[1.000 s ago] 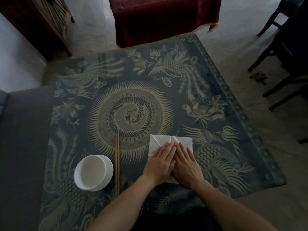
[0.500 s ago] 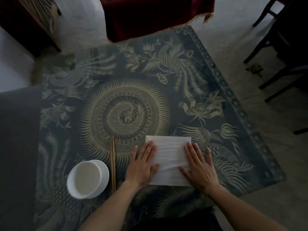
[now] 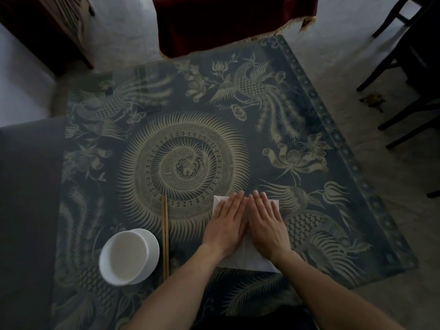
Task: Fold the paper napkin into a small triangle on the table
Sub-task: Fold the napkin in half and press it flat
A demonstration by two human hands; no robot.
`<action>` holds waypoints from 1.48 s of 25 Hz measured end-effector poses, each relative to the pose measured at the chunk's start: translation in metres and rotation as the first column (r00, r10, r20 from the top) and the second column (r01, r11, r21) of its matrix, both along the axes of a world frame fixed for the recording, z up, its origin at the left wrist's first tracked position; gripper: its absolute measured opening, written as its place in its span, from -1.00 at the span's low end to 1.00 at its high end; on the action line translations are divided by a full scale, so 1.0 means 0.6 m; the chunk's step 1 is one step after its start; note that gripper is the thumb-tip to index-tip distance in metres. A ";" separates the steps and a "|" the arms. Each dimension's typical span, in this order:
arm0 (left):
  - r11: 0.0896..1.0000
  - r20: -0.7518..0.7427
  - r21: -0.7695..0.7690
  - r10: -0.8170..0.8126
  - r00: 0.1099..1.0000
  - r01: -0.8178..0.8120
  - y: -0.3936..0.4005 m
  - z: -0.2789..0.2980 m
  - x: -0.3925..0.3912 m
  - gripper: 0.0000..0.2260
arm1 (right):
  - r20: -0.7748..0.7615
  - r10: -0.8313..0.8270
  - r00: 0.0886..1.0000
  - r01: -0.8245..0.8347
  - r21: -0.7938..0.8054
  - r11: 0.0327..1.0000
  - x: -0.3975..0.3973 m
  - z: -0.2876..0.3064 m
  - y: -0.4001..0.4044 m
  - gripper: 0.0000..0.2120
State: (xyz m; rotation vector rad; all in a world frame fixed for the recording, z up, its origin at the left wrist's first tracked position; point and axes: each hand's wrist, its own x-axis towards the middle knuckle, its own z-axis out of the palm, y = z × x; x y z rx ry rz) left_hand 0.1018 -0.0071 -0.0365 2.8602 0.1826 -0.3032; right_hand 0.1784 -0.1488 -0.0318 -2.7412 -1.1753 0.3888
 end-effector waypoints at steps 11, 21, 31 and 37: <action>0.991 -0.021 0.097 0.089 0.996 -0.087 0.067 -0.024 -0.038 -0.42 | 0.049 -0.071 0.996 0.076 -0.108 0.991 0.041 -0.026 -0.055 -0.38; 0.998 0.099 0.010 -0.064 0.993 0.063 -0.024 -0.019 -0.089 -0.46 | 0.031 0.114 0.993 -0.114 0.000 0.993 -0.048 -0.017 -0.060 -0.39; 0.996 -0.032 0.073 0.055 0.998 -0.053 -0.017 -0.024 -0.155 -0.40 | 0.021 -0.045 0.999 0.046 -0.044 0.998 -0.059 -0.013 -0.139 -0.34; 0.995 -0.074 0.076 0.070 0.995 -0.064 0.020 -0.018 -0.189 -0.40 | 0.024 -0.048 0.999 0.050 -0.054 0.997 -0.050 -0.017 -0.160 -0.33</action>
